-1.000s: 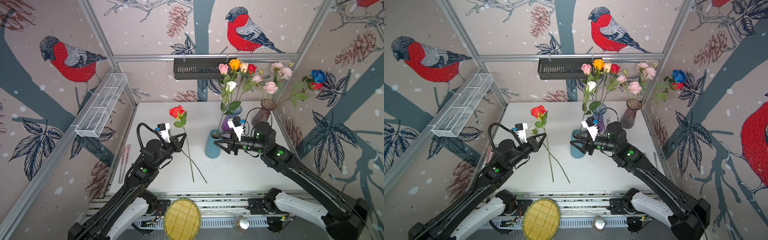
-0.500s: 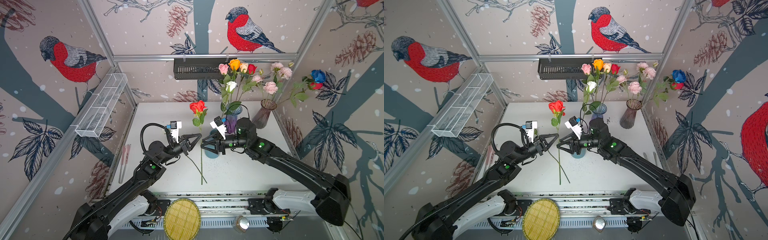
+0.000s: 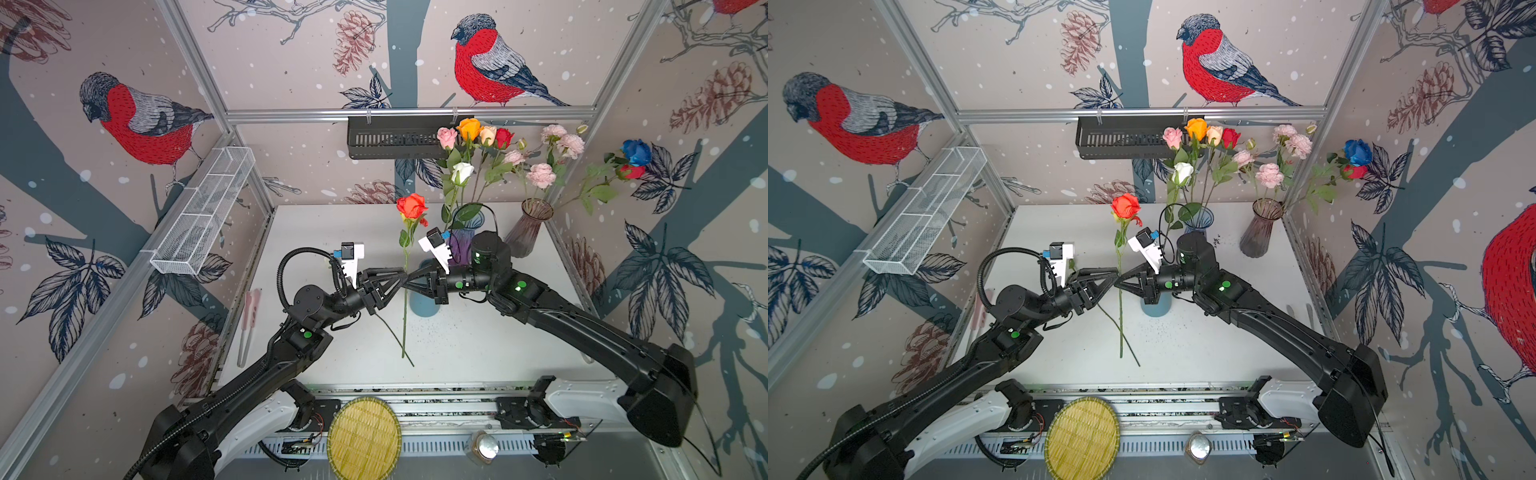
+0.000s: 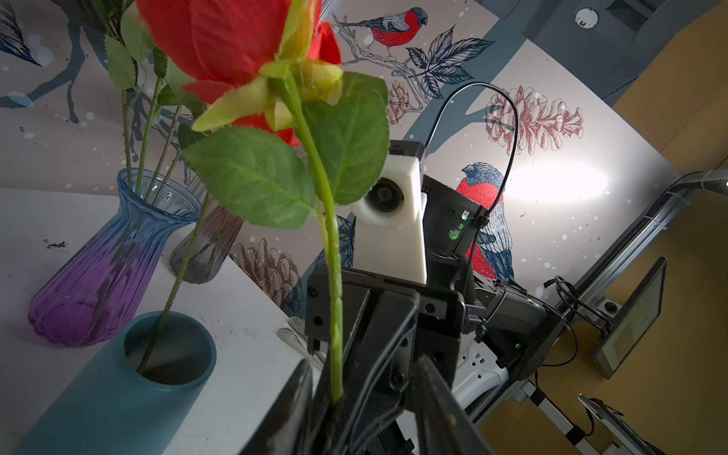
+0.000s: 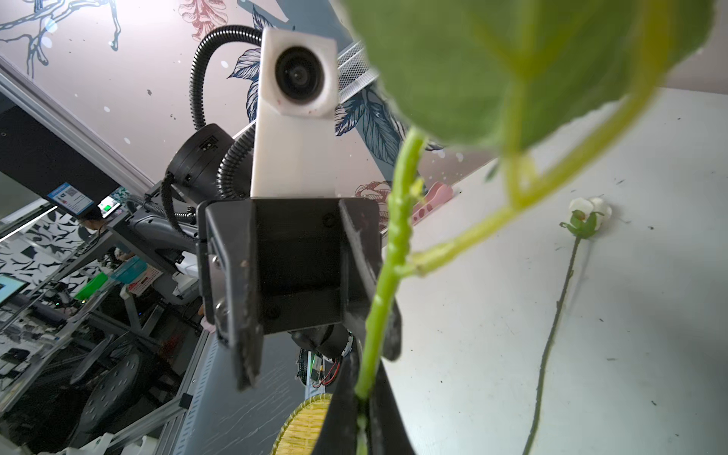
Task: Arrange the flowers into the vase
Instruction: 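Grasp the red rose stem with the right gripper and release the left gripper, then lower the red rose stem into the teal cylinder vase with the right gripper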
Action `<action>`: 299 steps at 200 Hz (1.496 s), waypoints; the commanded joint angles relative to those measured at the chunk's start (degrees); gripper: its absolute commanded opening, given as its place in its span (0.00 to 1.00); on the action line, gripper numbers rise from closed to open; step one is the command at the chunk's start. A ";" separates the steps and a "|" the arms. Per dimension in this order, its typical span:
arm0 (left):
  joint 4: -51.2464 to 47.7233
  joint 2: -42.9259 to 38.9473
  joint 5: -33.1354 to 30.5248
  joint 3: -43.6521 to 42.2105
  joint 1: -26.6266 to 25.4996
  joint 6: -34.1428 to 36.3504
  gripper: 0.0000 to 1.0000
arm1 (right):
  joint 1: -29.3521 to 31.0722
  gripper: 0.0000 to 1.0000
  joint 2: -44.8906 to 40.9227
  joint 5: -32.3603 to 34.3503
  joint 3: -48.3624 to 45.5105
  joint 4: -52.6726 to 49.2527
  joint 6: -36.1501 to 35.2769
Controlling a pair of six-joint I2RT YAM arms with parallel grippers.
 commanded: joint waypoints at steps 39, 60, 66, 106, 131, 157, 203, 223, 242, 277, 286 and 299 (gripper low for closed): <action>-9.47 -2.11 -6.80 0.30 -0.14 4.10 0.41 | -0.60 0.02 -5.77 22.74 7.46 -5.29 -11.00; -15.28 -3.05 -10.95 0.95 -0.09 4.95 0.40 | 1.83 0.02 -8.14 35.27 7.68 -3.71 -17.38; -15.45 -3.31 -11.18 0.87 -0.09 5.18 0.40 | 2.73 0.02 -8.56 38.56 7.67 -3.39 -19.37; -15.71 -3.37 -11.34 0.70 -0.09 5.01 0.40 | 4.43 0.02 -6.75 50.15 10.14 -5.45 -26.44; -15.54 -3.02 -11.12 0.59 -0.05 4.85 0.40 | 5.02 0.02 -5.52 52.70 10.84 -6.35 -28.47; -15.28 -2.68 -10.91 0.50 -0.05 4.81 0.40 | 5.05 0.02 -4.86 52.54 10.74 -6.24 -28.74; -15.64 -2.42 -10.92 0.42 -0.05 4.77 0.40 | 5.04 0.02 -2.71 52.96 10.58 -9.17 -29.11; -15.80 -2.41 -11.08 0.41 -0.05 4.66 0.40 | 4.76 0.03 -1.02 53.74 10.91 -11.51 -28.32; -15.91 -2.38 -11.08 0.42 -0.05 4.70 0.40 | 3.77 0.23 1.09 52.14 11.87 -14.26 -26.69; -16.71 -2.51 -11.54 0.50 -0.05 4.66 0.40 | 3.19 0.61 1.75 50.68 12.23 -15.29 -24.99; -16.87 -2.57 -11.60 0.44 -0.05 4.59 0.40 | 2.90 0.61 0.93 50.19 11.76 -14.72 -24.83; -17.80 -2.74 -12.35 0.55 -0.05 4.66 0.40 | 2.35 0.61 -0.46 49.59 11.35 -14.28 -24.48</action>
